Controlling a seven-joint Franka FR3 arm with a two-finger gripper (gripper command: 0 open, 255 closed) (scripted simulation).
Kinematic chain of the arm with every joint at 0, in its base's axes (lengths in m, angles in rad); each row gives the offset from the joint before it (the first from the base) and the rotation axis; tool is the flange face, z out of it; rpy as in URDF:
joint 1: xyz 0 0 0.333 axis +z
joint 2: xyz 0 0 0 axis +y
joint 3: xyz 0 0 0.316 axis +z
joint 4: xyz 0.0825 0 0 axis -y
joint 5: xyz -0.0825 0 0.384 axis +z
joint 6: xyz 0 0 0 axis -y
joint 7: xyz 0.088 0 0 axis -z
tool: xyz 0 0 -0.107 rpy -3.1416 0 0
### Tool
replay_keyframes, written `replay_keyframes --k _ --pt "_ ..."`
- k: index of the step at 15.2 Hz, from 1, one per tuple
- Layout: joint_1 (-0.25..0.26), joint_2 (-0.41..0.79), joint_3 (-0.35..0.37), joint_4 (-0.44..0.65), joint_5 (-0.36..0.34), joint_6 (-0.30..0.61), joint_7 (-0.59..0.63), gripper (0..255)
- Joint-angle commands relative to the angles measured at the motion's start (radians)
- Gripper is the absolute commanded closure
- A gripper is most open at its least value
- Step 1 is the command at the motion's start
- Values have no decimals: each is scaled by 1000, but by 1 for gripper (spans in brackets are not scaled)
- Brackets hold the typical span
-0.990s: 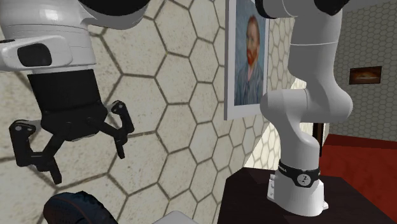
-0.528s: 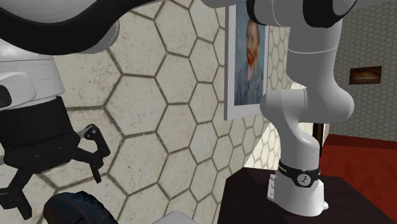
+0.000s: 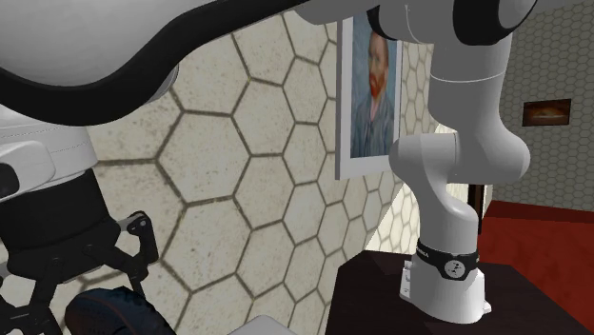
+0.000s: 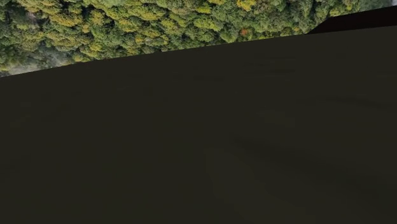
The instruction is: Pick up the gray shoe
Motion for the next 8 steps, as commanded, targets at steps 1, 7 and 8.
replay_keyframes --k 1,7,8 --pt "-1 2 1 0 1 1 0 255" --pt "1 -1 -1 -2 0 1 0 255" --pt "2 -7 -4 3 -4 -9 1 255"
